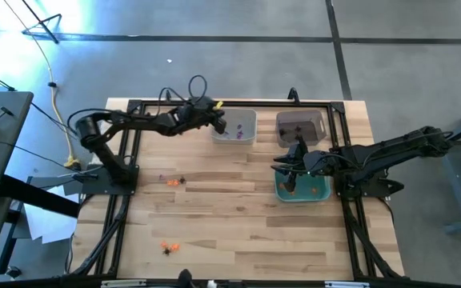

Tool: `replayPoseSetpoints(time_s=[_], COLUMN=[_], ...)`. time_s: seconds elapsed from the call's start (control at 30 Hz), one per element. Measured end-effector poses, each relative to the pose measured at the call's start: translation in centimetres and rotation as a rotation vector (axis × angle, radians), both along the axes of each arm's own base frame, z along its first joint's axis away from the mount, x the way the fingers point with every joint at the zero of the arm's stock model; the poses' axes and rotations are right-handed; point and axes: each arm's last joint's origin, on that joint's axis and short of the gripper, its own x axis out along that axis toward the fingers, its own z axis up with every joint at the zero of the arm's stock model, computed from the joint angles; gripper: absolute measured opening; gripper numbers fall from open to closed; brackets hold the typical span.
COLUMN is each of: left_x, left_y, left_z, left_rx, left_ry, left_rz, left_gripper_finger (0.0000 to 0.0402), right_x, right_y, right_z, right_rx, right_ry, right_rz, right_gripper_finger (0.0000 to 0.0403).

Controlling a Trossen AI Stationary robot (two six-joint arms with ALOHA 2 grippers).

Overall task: Sort Halloween decoration
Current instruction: Put the purple witch hat toy into the white bin

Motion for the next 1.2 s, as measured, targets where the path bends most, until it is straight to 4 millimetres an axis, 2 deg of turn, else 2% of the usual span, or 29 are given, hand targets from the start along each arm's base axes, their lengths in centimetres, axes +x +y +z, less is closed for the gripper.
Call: replayPoseSetpoints(time_s=[0.2,0.43,0.87,1.03,1.2], left_x=[0.9,1.1,1.1,0.3,-1.6], left_y=[0.0,-0.6,-1.0,-1.4,-2.9], left_z=[-1.4,-1.7,-1.7,-0.2,3.4], left_rx=[-0.072,-0.071,-0.031,-0.022,0.068], left_ry=[0.033,0.075,0.117,0.136,0.186], left_rz=[-0.070,-0.092,-0.058,-0.029,0.048], left_gripper_finger=[0.0001,0.0008,0.0100,0.0097,0.0086], right_x=[0.0,0.0,0.0,0.0,0.0], right_y=[0.0,0.0,0.0,0.0,0.0], right_z=[0.0,0.0,0.0,0.0,0.0], right_rx=[0.000,0.000,0.000,0.000,0.000], right_ry=[0.000,0.001,0.001,0.001,0.001], right_rz=[0.000,0.000,0.000,0.000,0.000], right_gripper_finger=[0.0133,0.0133,0.0133,0.0133,0.0133])
